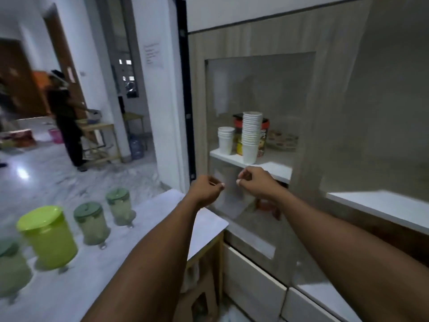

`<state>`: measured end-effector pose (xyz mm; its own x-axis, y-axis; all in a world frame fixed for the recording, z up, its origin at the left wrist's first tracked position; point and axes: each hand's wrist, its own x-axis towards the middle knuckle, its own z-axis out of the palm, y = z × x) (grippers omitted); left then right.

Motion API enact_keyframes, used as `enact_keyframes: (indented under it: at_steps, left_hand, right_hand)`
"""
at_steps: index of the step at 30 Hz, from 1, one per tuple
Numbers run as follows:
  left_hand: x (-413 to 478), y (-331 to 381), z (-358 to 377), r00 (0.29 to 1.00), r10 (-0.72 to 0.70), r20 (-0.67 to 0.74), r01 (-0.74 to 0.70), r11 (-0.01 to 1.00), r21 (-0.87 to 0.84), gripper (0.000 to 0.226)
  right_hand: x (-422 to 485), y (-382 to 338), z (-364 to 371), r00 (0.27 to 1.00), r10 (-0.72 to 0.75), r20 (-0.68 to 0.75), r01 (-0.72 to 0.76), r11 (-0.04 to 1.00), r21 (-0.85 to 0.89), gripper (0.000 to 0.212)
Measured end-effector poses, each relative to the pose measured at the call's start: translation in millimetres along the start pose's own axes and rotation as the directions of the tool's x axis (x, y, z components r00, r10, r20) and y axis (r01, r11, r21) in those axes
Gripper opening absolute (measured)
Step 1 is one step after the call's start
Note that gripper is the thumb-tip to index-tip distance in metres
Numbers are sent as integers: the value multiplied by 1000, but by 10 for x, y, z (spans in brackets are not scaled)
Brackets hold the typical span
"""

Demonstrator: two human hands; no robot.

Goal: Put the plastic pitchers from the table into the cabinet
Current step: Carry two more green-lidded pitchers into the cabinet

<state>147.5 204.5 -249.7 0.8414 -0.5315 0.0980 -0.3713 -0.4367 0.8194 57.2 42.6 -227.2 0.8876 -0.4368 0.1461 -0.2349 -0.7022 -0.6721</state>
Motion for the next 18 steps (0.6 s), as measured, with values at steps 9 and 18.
enact_keyframes:
  at_steps: [9,18]
  left_hand:
    - [-85,-2145,-1929,911,-319,-261,332,943,8,26]
    - [248,-3563,-2289,714,-599,-363,618,783,-77,56]
  right_hand:
    - [647,-1216,2388,968,-28,249,-14,986,168,26]
    - [1486,-1392,3891,882,84,463,-139,986,86,52]
